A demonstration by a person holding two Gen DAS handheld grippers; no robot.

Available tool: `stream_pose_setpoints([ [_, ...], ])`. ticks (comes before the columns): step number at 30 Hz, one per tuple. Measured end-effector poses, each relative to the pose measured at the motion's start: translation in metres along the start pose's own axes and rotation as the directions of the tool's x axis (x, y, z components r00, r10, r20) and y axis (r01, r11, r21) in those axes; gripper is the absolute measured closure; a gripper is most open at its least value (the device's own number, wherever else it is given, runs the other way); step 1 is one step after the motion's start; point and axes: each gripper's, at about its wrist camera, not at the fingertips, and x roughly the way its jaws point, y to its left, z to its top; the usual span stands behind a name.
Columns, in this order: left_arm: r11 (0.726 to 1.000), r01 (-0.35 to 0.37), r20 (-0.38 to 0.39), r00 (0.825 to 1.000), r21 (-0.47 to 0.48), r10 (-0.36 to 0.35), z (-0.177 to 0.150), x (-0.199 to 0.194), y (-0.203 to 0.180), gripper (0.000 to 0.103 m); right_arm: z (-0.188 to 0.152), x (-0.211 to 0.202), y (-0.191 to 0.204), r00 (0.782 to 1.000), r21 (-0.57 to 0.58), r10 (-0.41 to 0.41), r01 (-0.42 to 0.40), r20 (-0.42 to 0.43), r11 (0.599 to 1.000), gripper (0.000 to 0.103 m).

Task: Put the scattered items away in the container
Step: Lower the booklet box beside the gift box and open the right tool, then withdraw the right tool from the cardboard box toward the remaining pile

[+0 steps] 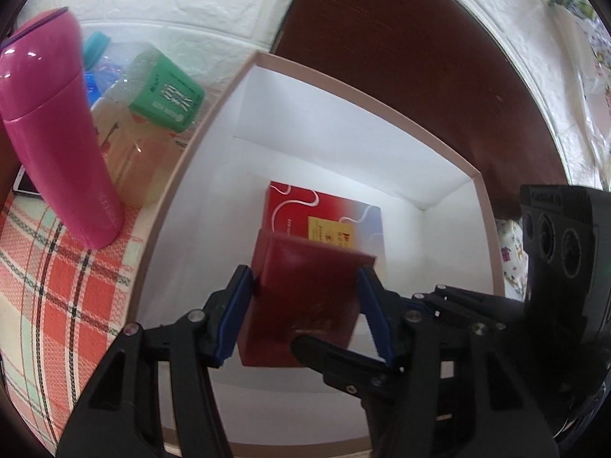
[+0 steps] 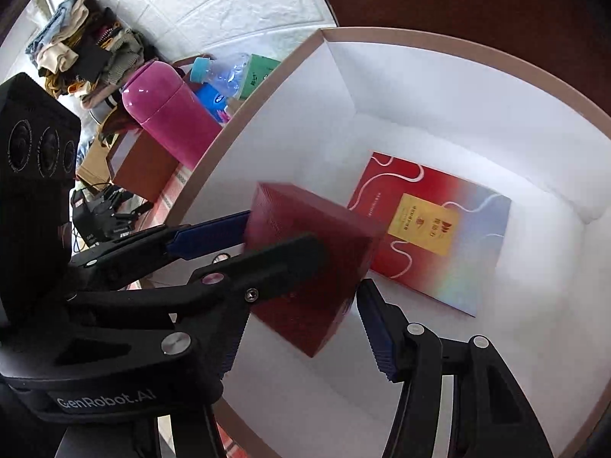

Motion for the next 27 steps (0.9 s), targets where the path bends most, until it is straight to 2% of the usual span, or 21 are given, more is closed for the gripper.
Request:
stream_pose_setpoints([
  [2,1.000,0.007,-0.008,1.000,0.006,-0.007,0.000,0.001,-0.002,0.037,0.001,0.003,-0.001,1.000,-0.001,-0.014,0.014,0.003,1.000,0.043],
  [6,0.999,0.025,-0.002,1.000,0.022,-0.025,-0.001,0.001,-0.008,0.009,0.001,0.000,-0.003,1.000,0.000,-0.026,0.026,0.001,1.000,0.042],
  [9,1.000,0.012,-0.011,1.000,0.015,-0.012,-0.002,0.002,-0.012,0.001,-0.001,-0.007,-0.006,0.998,0.002,-0.059,0.059,0.020,0.998,0.028],
  [10,1.000,0.006,-0.010,1.000,0.012,-0.006,-0.003,0.002,-0.013,0.000,-0.003,-0.010,-0.007,0.997,0.003,-0.071,0.071,0.023,0.997,0.022],
  [13,1.000,-0.005,-0.004,1.000,0.004,0.005,-0.008,-0.001,-0.013,0.000,-0.008,-0.016,-0.012,0.996,0.018,-0.086,0.085,0.022,0.996,0.015],
  [19,0.999,-0.009,0.011,1.000,-0.039,0.009,-0.019,-0.009,-0.007,0.000,-0.018,-0.025,-0.012,0.995,0.036,-0.093,0.091,0.033,0.995,0.015],
  [27,0.995,0.042,0.051,0.998,-0.093,-0.037,-0.034,-0.021,-0.009,0.000,-0.031,-0.046,0.000,0.991,0.034,-0.115,0.112,0.068,0.993,0.015],
])
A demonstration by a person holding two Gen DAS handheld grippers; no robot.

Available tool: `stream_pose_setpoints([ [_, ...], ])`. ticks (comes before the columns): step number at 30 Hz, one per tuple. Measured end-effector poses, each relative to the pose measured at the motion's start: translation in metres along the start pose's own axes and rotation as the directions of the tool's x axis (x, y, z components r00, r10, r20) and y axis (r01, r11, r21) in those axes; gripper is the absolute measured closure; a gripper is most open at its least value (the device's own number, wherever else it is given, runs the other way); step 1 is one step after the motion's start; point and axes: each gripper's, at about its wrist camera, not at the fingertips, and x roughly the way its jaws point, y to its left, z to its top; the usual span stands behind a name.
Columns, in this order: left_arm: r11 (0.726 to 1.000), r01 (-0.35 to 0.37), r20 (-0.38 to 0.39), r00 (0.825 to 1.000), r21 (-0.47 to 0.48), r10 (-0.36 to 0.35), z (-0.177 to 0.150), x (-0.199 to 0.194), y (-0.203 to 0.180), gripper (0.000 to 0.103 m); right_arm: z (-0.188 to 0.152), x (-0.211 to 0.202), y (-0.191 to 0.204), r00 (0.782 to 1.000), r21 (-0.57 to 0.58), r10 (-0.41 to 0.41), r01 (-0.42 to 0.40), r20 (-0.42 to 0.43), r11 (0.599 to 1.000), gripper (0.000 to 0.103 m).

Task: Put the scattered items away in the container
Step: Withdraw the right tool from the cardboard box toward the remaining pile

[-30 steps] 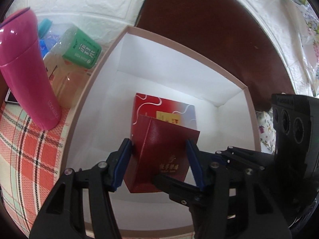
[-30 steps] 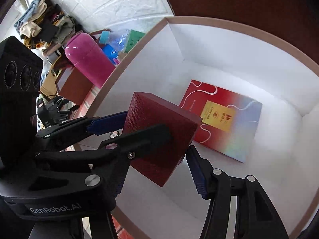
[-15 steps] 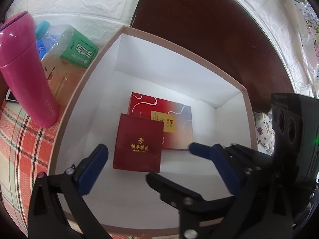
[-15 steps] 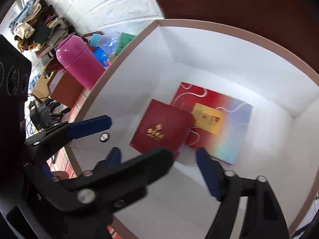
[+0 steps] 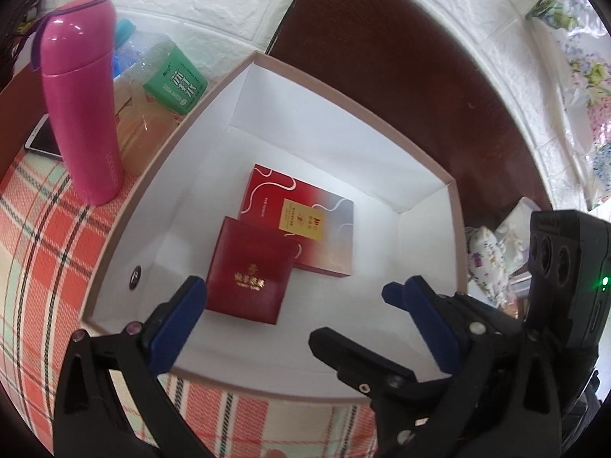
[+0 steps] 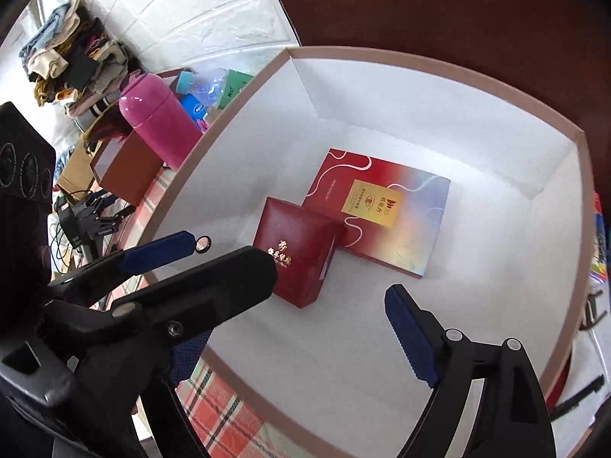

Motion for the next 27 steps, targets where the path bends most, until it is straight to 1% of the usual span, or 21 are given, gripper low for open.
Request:
stream_pose_setpoints([
  [3,1.000,0.010,0.014,1.000,0.005,-0.010,-0.006,-0.006,-0.007,0.000,-0.006,-0.010,0.002,1.000,-0.001,-0.002,0.002,0.017,1.000,0.015],
  [6,1.000,0.003,0.025,1.000,0.018,-0.003,-0.011,-0.012,-0.020,0.000,-0.013,-0.023,0.002,0.999,-0.007,-0.012,0.012,0.038,1.000,0.015],
  [8,0.999,-0.003,0.057,0.998,0.034,0.001,-0.016,-0.022,-0.033,0.000,-0.019,-0.038,0.002,0.998,-0.012,-0.014,0.015,0.066,1.000,0.015],
  [12,0.997,-0.030,0.113,0.993,0.066,0.022,-0.031,-0.045,-0.062,0.000,-0.037,-0.075,0.000,0.989,-0.032,-0.032,0.038,0.147,0.999,0.015],
  [14,0.995,-0.040,0.141,0.990,0.095,0.026,-0.043,-0.055,-0.081,0.000,-0.051,-0.098,-0.004,0.980,-0.043,-0.040,0.050,0.195,0.998,0.015],
  [16,0.992,-0.036,0.149,0.989,0.121,0.018,-0.057,-0.061,-0.099,0.000,-0.073,-0.124,-0.013,0.968,-0.045,-0.056,0.069,0.246,0.997,0.015],
  [18,0.990,-0.016,0.134,0.991,0.137,-0.003,-0.073,-0.060,-0.119,0.000,-0.093,-0.142,-0.026,0.959,-0.035,-0.074,0.087,0.272,0.996,0.015],
  [22,0.983,0.010,0.062,0.998,0.181,-0.021,-0.114,-0.044,-0.166,0.000,-0.146,-0.175,-0.068,0.947,0.003,-0.128,0.133,0.296,0.991,0.015],
  [27,0.980,0.013,-0.032,0.999,0.197,-0.007,-0.168,-0.012,-0.228,0.000,-0.218,-0.203,-0.146,0.952,0.112,-0.161,0.135,0.262,0.984,0.015],
])
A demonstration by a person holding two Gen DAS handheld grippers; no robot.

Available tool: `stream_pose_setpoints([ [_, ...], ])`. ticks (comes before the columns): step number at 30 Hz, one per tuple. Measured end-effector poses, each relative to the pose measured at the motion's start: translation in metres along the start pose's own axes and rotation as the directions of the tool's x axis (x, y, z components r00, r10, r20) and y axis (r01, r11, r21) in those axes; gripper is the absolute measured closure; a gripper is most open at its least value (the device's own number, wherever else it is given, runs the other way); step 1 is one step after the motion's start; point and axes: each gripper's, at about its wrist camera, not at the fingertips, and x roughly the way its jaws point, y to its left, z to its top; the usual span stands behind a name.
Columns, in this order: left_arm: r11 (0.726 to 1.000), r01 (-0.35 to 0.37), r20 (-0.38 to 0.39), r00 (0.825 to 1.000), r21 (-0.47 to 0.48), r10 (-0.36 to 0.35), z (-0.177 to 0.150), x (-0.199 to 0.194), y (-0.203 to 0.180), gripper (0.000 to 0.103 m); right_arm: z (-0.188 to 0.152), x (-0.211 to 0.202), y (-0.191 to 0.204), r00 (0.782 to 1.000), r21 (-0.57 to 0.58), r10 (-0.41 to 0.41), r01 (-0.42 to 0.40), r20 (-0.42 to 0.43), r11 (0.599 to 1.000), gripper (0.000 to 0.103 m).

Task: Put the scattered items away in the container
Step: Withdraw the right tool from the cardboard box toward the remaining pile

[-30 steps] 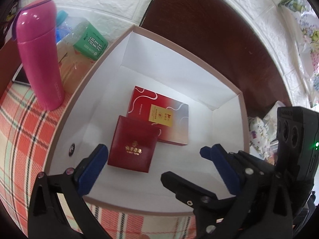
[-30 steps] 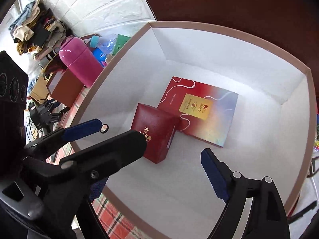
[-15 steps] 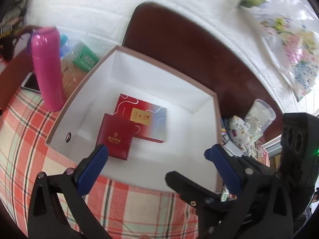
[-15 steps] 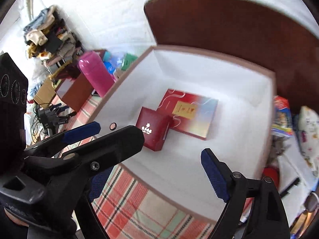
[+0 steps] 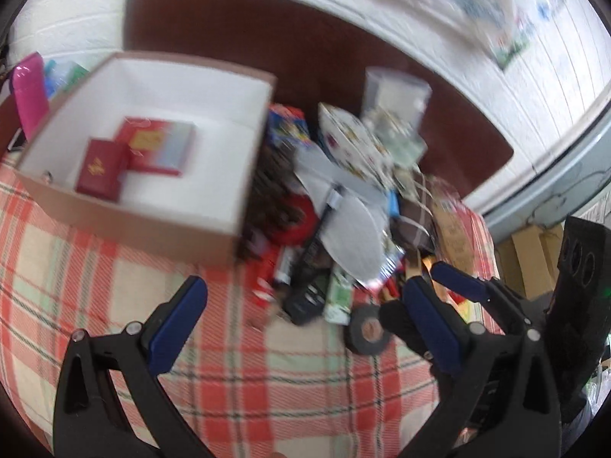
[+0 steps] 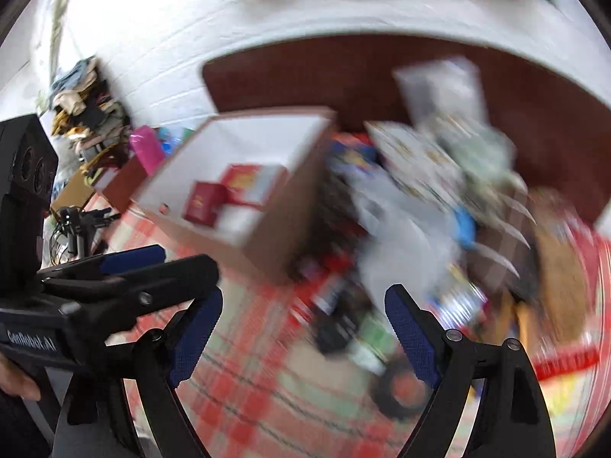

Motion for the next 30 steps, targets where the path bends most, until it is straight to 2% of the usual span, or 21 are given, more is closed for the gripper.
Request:
stream_pose_setpoints([
  [3,1.000,0.021,-0.040,0.999,-0.005,-0.021,-0.019,0.023,-0.045,0.000,-0.030,-0.025,-0.063,0.998,0.050,-0.060,0.060,-0.006,0.997,0.015],
  [6,0.999,0.004,-0.054,0.999,0.033,-0.002,-0.036,0.042,-0.087,0.000,-0.050,-0.046,-0.119,0.993,0.085,-0.121,0.120,0.001,0.989,0.015],
  [13,0.995,0.013,-0.094,0.996,0.094,-0.004,-0.062,0.068,-0.153,0.000,-0.079,-0.070,-0.196,0.987,0.148,-0.160,0.158,0.000,0.976,0.015],
  [16,0.992,-0.005,-0.106,0.994,0.128,0.019,-0.068,0.079,-0.165,0.000,-0.085,-0.068,-0.210,0.986,0.156,-0.167,0.168,-0.016,0.973,0.015],
  [20,0.993,-0.049,-0.136,0.989,0.105,0.063,-0.078,0.094,-0.157,0.001,-0.092,-0.066,-0.216,0.991,0.150,-0.134,0.136,-0.023,0.979,0.015],
  [25,0.995,-0.085,-0.187,0.978,0.051,0.093,-0.094,0.110,-0.133,0.006,-0.094,-0.055,-0.199,0.999,0.110,0.010,-0.006,-0.035,0.994,0.015],
  [29,0.997,-0.082,-0.223,0.972,0.008,0.081,-0.099,0.125,-0.118,0.020,-0.096,-0.033,-0.183,0.992,0.088,0.088,-0.080,-0.088,0.993,0.021],
  [30,0.996,-0.084,-0.228,0.970,0.000,0.081,-0.099,0.127,-0.116,0.020,-0.096,-0.028,-0.179,0.989,0.084,0.103,-0.094,-0.102,0.992,0.022],
])
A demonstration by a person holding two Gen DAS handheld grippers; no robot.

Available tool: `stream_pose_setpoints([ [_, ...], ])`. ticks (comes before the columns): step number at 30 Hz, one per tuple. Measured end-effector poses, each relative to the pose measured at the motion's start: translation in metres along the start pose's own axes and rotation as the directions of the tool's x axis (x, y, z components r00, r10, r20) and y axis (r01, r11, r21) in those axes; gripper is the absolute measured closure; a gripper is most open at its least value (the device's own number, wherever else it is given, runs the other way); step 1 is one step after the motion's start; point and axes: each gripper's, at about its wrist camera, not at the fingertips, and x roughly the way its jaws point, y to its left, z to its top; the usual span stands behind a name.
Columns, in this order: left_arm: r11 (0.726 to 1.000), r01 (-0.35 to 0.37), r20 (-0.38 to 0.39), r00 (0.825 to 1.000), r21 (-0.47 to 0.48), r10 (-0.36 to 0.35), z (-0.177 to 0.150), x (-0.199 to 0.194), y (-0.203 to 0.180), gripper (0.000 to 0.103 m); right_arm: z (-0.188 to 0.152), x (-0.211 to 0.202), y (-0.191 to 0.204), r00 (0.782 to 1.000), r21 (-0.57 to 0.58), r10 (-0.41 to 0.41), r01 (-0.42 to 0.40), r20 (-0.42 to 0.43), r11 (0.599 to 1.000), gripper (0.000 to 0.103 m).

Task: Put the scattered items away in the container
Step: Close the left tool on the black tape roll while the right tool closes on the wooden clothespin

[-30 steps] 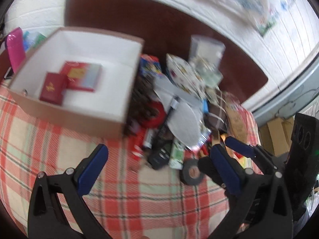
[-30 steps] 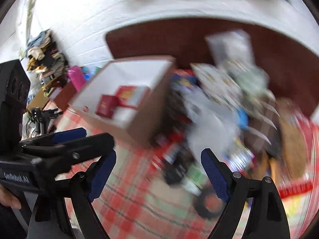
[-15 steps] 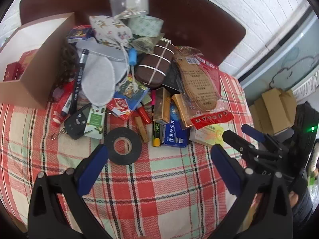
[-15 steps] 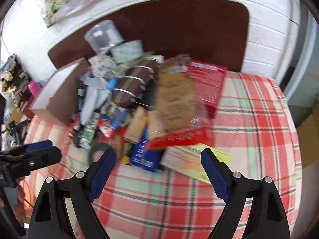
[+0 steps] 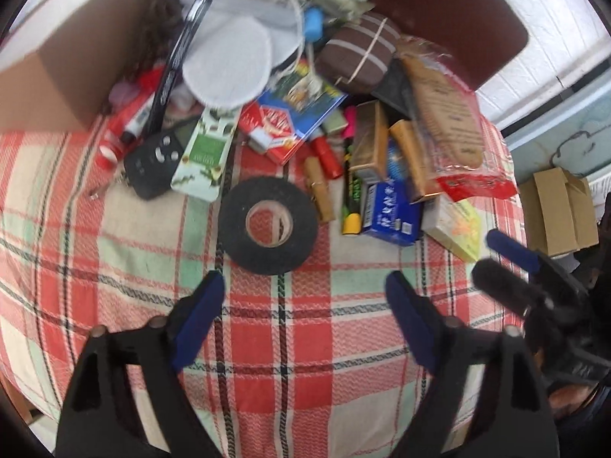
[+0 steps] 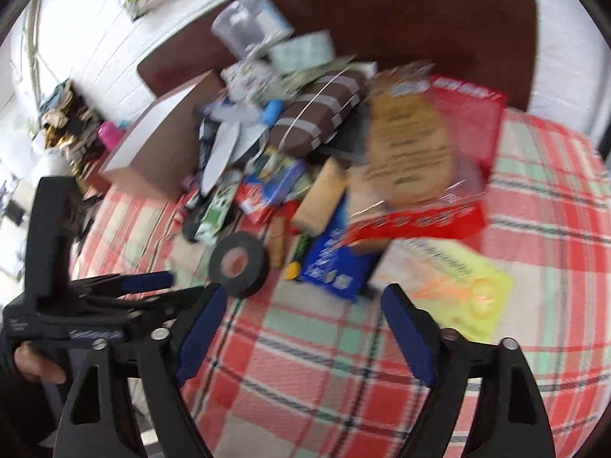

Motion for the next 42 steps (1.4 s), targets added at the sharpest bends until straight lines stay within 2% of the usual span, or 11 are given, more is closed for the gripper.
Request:
stream_pose_setpoints([
  [5,0.999,0.009,0.022,1.000,-0.037,-0.008,0.004,-0.002,0.013,0.021,0.007,0.015,0.019,0.999,-0.062,0.039,-0.040,-0.026,0.997,0.025],
  [8,0.998,0.010,0.013,1.000,-0.068,-0.009,0.009,0.002,0.023,0.031,0.013,0.029,0.026,0.996,-0.089,0.066,-0.071,-0.059,0.993,0.029],
  [14,0.995,0.026,-0.013,1.000,-0.093,-0.027,0.016,0.013,0.031,0.034,0.021,0.050,0.028,0.992,-0.086,0.090,-0.097,-0.085,0.992,0.035],
  [17,0.993,0.044,-0.025,0.999,-0.113,-0.047,0.020,0.020,0.037,0.045,0.024,0.060,0.024,0.989,-0.070,0.107,-0.114,-0.101,0.991,0.039],
  [19,0.991,0.043,-0.032,0.998,-0.128,-0.047,0.023,0.025,0.040,0.051,0.026,0.068,0.022,0.986,-0.063,0.120,-0.127,-0.116,0.990,0.052],
  [22,0.987,0.039,-0.040,0.998,-0.154,-0.046,0.025,0.033,0.047,0.062,0.030,0.077,0.023,0.980,-0.067,0.144,-0.155,-0.139,0.986,0.057],
  [31,0.985,0.007,-0.066,0.998,-0.170,-0.019,0.031,0.052,0.051,0.066,0.039,0.103,0.023,0.979,-0.056,0.113,-0.125,-0.172,0.991,0.074],
  [38,0.988,-0.033,-0.064,0.998,-0.151,0.023,0.034,0.060,0.045,0.064,0.044,0.121,0.018,0.979,-0.031,0.069,-0.076,-0.192,0.997,0.078],
  [40,0.990,-0.058,-0.058,0.997,-0.130,0.051,0.033,0.062,0.041,0.066,0.045,0.128,0.017,0.977,-0.026,0.056,-0.063,-0.205,0.998,0.081],
  [41,0.990,-0.077,-0.052,0.996,-0.118,0.072,0.032,0.062,0.040,0.074,0.045,0.131,0.017,0.976,-0.023,0.056,-0.063,-0.212,0.998,0.081],
  [42,0.990,-0.079,-0.044,0.996,-0.117,0.075,0.031,0.061,0.041,0.075,0.044,0.135,0.018,0.974,-0.024,0.054,-0.061,-0.219,0.998,0.081],
])
